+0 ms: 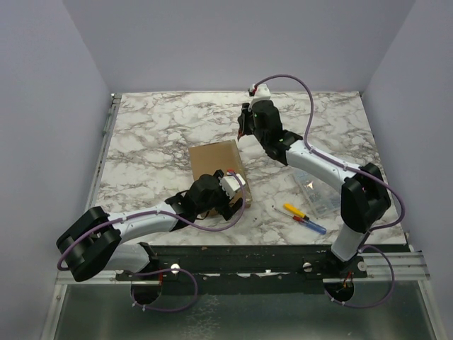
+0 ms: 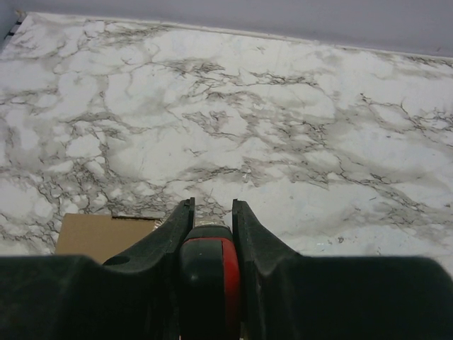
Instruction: Unpack the express box
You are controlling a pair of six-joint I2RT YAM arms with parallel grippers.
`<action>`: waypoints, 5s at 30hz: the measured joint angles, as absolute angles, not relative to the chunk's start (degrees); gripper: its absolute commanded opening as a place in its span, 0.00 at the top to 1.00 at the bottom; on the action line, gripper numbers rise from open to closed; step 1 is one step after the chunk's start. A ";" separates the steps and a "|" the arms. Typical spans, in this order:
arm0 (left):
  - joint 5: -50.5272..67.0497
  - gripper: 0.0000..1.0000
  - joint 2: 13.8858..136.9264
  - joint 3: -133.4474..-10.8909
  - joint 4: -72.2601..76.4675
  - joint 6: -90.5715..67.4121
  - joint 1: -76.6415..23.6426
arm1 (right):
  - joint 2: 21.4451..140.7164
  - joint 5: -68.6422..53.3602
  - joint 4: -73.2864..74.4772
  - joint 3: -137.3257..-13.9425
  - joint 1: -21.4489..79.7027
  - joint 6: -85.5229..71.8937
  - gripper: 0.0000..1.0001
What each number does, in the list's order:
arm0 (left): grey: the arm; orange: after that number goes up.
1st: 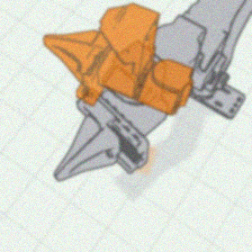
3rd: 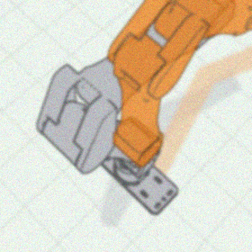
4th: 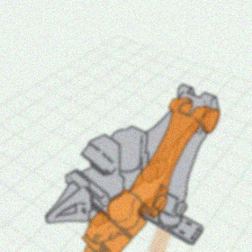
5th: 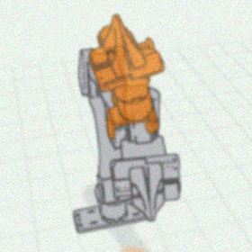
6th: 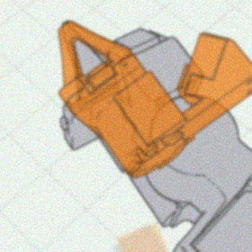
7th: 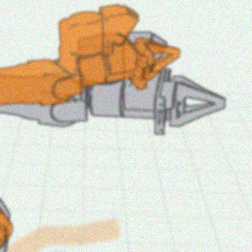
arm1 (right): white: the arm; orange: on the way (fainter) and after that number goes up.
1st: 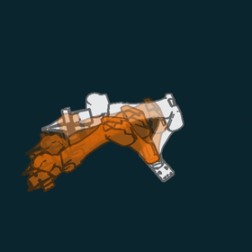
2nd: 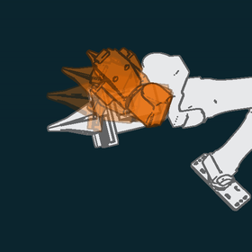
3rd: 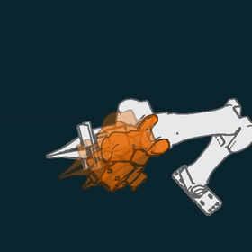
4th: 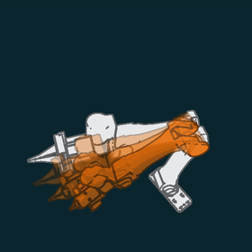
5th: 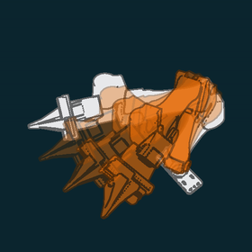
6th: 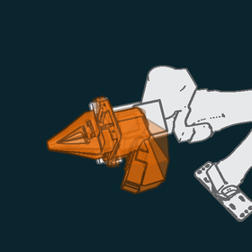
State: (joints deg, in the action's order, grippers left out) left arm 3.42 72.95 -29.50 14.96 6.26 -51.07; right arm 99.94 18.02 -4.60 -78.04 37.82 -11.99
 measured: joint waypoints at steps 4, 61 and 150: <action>3.42 0.11 72.95 -29.47 14.96 6.26 -51.07 | 100.66 17.39 -4.60 -78.04 37.82 -12.12 1.00; -1.10 0.14 76.51 -31.53 15.35 5.13 -51.13 | 104.27 17.56 -2.76 -79.55 38.70 -13.21 1.00; -4.86 0.17 79.05 -32.99 16.53 0.89 -52.10 | 83.11 31.83 36.51 -67.13 55.90 -37.30 1.00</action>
State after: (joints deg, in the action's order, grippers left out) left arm -4.86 79.05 -32.99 16.53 0.89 -52.10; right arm 83.11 31.83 36.51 -67.13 55.90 -37.30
